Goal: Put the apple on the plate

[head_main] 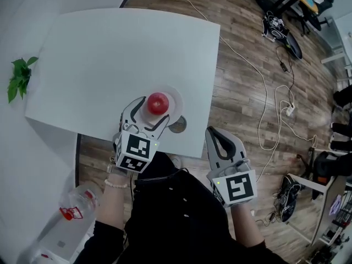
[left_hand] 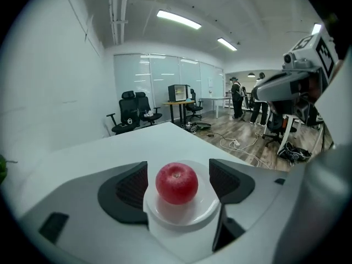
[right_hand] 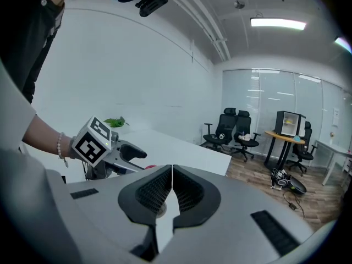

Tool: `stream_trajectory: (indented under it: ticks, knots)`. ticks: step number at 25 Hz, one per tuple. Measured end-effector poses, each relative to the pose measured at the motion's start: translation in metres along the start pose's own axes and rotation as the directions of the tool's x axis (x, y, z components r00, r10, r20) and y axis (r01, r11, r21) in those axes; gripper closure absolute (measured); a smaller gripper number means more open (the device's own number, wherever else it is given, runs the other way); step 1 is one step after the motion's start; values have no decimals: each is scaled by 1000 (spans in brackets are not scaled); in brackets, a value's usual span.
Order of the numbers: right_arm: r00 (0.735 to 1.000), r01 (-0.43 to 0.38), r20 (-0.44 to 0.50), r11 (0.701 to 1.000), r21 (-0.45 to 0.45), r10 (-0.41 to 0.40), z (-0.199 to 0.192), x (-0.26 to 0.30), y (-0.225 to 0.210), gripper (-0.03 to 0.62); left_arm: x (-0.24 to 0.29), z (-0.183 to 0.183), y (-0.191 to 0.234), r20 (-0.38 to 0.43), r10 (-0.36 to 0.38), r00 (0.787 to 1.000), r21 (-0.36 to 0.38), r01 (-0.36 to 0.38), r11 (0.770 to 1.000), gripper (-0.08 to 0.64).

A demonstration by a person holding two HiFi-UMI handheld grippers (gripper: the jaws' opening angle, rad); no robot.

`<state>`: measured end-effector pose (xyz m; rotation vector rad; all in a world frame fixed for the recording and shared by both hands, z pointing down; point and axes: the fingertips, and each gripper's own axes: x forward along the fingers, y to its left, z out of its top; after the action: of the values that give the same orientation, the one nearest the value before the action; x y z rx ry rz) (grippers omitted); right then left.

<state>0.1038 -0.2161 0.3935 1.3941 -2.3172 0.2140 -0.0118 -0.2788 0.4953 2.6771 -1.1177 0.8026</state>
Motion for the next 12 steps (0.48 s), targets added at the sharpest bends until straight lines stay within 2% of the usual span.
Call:
stream_trajectory:
  ticks: [3,6,9,12]
  knots:
    - [1000,-5,18,1000,-9,5,5,-6,2,549,-19,23,3,62,27,998,-26,-26,999,225]
    - [999,-8,40,1000,-19,9,11,-14,5,550,-39,37,11,102,106,989,-67,-99,993,349]
    - [998,-28,56,999,-32,30,15,-22,10,550,-61,45,15,114,168,979,-105,-157,982,409]
    - [997,-46,59,998,-47,48,18,-30,15,549,-79,51,11,121,214,969,-97,-203,974,474]
